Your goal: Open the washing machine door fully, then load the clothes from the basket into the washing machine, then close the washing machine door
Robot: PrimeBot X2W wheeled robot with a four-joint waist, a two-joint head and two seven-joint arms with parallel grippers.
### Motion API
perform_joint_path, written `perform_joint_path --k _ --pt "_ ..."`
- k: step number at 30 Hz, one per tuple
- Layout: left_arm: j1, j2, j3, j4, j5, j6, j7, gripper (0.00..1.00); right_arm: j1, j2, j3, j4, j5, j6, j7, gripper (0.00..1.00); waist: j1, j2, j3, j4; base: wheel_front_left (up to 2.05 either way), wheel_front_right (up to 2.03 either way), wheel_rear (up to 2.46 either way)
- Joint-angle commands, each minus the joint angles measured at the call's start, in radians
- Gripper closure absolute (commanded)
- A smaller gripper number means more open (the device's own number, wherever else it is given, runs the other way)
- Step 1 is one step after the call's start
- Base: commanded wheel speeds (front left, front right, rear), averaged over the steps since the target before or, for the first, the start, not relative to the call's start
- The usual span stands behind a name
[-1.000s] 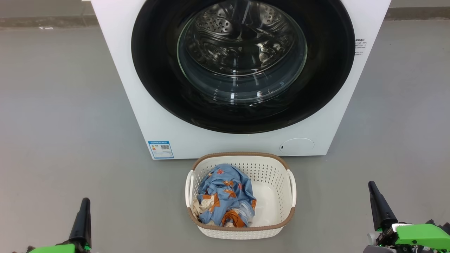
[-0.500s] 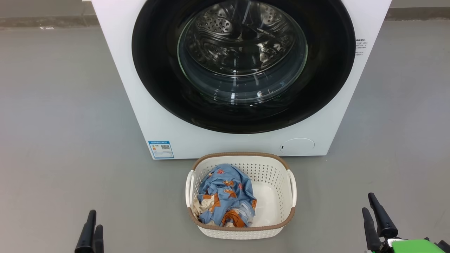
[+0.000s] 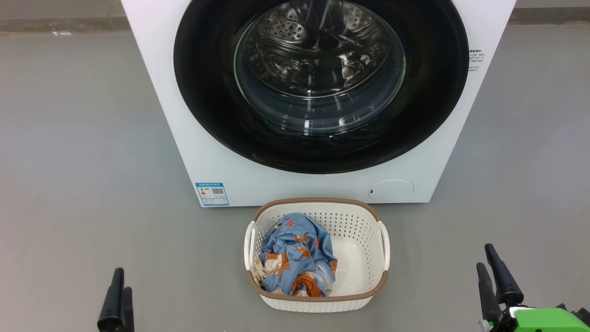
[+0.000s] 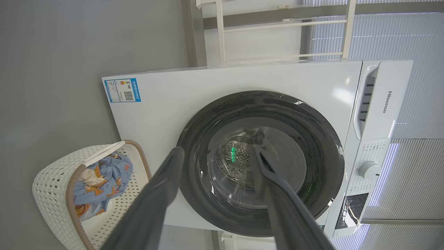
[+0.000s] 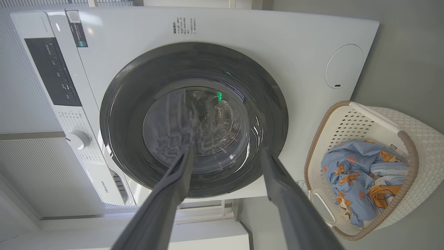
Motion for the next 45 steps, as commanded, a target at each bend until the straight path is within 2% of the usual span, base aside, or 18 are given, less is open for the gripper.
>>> perform_joint_path --k 1,14,28,42,45 --pt "-0.043 0.02 0.002 -0.036 0.015 -0.001 -0.011 0.0 -0.048 -0.011 0.012 -0.036 -0.014 0.0 -0.007 0.0 -0.0001 0.0 0.001 0.001 0.0 0.0 0.0" --pt "-0.057 0.028 -0.017 -0.079 0.083 -0.001 -0.049 0.0 -0.067 -0.051 0.067 -0.082 -0.06 0.0 -0.064 0.0 -0.0001 0.0 0.009 0.005 0.0 0.0 0.0" --pt "-0.063 0.045 -0.048 -0.129 0.209 -0.002 -0.09 0.0 -0.089 -0.102 0.128 -0.11 -0.156 0.0 -0.12 0.0 -0.0001 0.0 0.012 0.007 0.0 0.0 0.0" --pt "-0.069 0.071 -0.094 -0.153 0.427 -0.002 -0.131 0.0 -0.104 -0.146 0.181 -0.108 -0.368 -0.001 -0.161 0.0 -0.0001 0.0 0.005 0.014 0.0 0.0 0.0" --pt "-0.07 0.071 -0.097 -0.155 0.473 -0.002 -0.14 0.0 -0.109 -0.164 0.198 -0.105 -0.443 -0.001 -0.169 0.0 -0.0001 0.0 0.004 0.014 0.0 0.0 0.0"
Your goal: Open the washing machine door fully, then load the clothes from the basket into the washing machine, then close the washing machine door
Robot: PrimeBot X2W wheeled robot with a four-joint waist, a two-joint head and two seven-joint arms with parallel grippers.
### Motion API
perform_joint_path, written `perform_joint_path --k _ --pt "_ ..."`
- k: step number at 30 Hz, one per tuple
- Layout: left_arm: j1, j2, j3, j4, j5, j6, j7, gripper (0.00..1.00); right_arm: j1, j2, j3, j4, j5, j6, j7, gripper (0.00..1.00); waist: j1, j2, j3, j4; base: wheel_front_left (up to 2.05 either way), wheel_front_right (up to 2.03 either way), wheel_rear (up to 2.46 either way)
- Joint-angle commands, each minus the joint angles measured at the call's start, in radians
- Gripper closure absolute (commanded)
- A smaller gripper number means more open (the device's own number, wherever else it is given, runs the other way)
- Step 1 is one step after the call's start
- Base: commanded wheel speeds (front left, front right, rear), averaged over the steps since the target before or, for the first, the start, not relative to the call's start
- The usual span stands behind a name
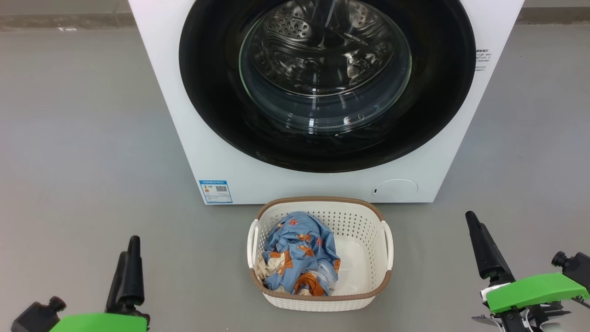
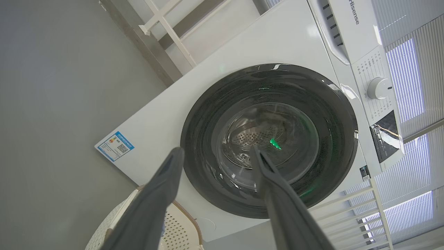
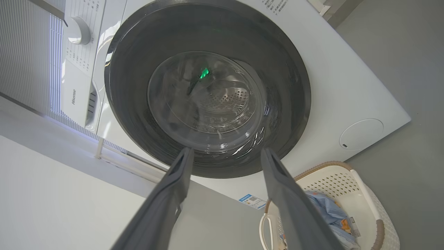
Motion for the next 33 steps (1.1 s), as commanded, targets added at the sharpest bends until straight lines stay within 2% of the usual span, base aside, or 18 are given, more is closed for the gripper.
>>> perform_joint_path --k 1,20,33 --pt "-0.047 0.016 0.016 -0.036 0.038 -0.002 -0.014 0.0 -0.048 -0.026 0.018 -0.027 -0.058 -0.001 -0.015 0.0 -0.0001 0.0 0.0 0.0 0.0 0.0 0.0" --pt "-0.053 0.023 0.006 -0.03 0.429 -0.003 -0.07 0.0 -0.07 -0.052 0.047 -0.004 -0.405 -0.001 -0.071 0.0 -0.0001 0.0 -0.004 0.0 0.0 0.0 0.0" --pt "-0.061 0.019 -0.002 -0.027 0.622 -0.003 -0.105 0.0 -0.078 -0.062 0.055 0.0 -0.575 -0.001 -0.105 0.0 -0.0001 0.0 -0.005 0.003 0.0 0.0 0.0"
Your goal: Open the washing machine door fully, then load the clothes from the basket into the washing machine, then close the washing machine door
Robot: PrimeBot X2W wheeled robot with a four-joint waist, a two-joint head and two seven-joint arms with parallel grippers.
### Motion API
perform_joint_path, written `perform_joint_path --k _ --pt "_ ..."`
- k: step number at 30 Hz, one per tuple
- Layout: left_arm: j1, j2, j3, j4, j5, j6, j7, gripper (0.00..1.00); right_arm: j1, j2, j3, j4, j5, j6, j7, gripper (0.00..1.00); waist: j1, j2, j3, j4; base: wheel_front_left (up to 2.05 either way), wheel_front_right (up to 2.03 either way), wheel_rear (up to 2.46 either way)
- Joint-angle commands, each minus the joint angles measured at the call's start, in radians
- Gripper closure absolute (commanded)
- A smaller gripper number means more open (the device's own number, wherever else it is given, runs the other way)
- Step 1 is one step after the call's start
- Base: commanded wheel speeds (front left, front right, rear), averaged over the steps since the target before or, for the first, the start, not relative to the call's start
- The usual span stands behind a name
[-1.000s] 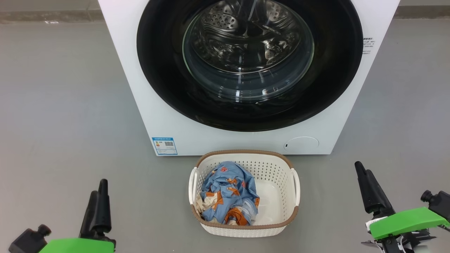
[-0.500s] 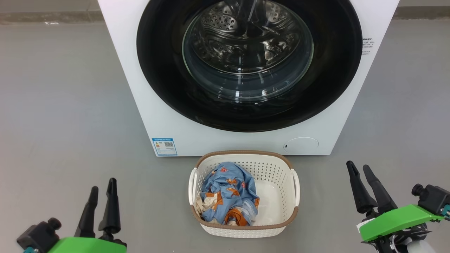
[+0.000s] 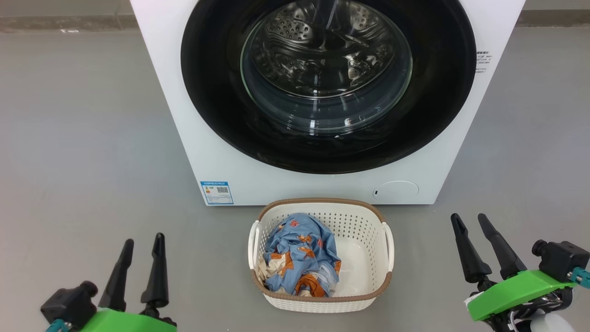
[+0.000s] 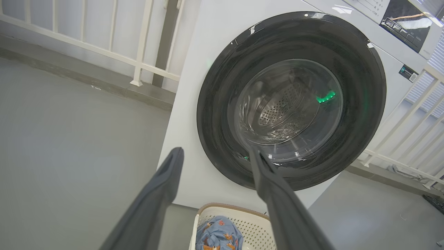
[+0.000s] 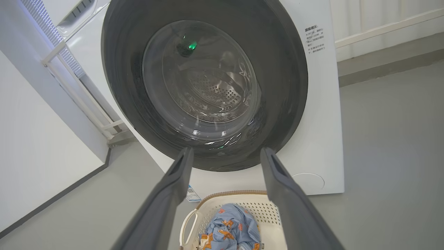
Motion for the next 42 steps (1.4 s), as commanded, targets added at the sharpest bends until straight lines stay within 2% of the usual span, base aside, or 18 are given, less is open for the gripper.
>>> perform_joint_path --k 1,26,42 --pt "-0.055 0.016 0.02 -0.028 0.031 -0.003 -0.015 0.0 -0.054 -0.017 0.024 -0.027 -0.031 -0.001 -0.012 0.0 0.0 -0.0001 0.0 0.0 0.0 0.0 0.0" --pt "-0.065 0.023 -0.004 -0.06 0.268 -0.004 -0.087 0.0 -0.075 -0.058 0.073 -0.03 -0.283 -0.001 -0.084 0.0 0.0 -0.0001 0.0 0.01 0.0 0.0 0.0" --pt "-0.06 0.023 0.002 -0.048 0.269 -0.004 -0.087 0.0 -0.072 -0.052 0.064 -0.031 -0.286 -0.001 -0.084 0.0 0.0 -0.0001 0.001 0.01 0.0 0.0 0.0"
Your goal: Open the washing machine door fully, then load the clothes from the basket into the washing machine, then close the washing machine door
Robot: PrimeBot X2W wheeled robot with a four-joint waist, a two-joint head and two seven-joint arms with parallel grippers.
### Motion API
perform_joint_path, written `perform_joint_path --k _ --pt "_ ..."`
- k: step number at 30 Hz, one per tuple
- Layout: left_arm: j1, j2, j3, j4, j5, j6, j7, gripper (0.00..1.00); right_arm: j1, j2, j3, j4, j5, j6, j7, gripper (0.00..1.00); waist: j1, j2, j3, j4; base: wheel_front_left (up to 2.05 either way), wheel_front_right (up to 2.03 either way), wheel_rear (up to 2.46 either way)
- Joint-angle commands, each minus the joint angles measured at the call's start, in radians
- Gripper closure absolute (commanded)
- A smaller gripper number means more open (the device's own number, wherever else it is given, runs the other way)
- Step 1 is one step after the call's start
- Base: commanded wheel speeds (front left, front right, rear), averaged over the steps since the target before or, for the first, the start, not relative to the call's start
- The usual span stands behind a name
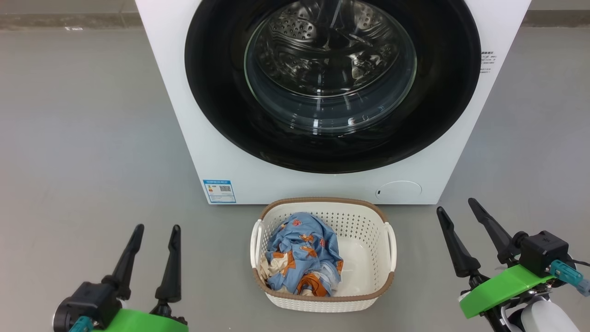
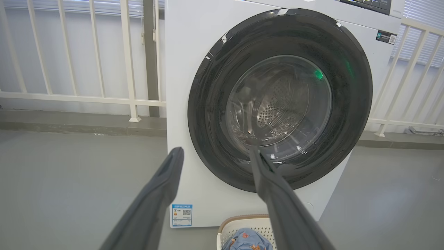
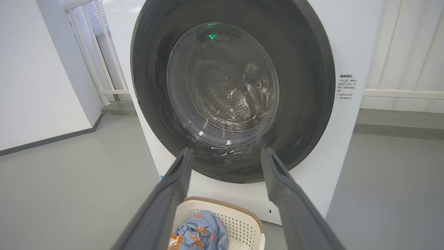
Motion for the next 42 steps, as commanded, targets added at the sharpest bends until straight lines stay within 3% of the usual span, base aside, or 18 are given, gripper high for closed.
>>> perform_joint_path --k 1,42 --pt "-0.042 0.021 0.035 -0.02 0.002 -0.003 -0.009 0.0 -0.028 -0.012 0.011 -0.027 -0.011 -0.001 -0.012 0.0 0.0 0.0 0.0 -0.001 0.0 0.0 0.0" --pt "-0.047 0.02 0.054 -0.007 0.029 -0.003 -0.009 0.0 -0.034 -0.017 0.006 -0.025 -0.005 -0.001 -0.012 0.0 0.0 0.0 0.003 0.0 0.0 0.0 0.0"
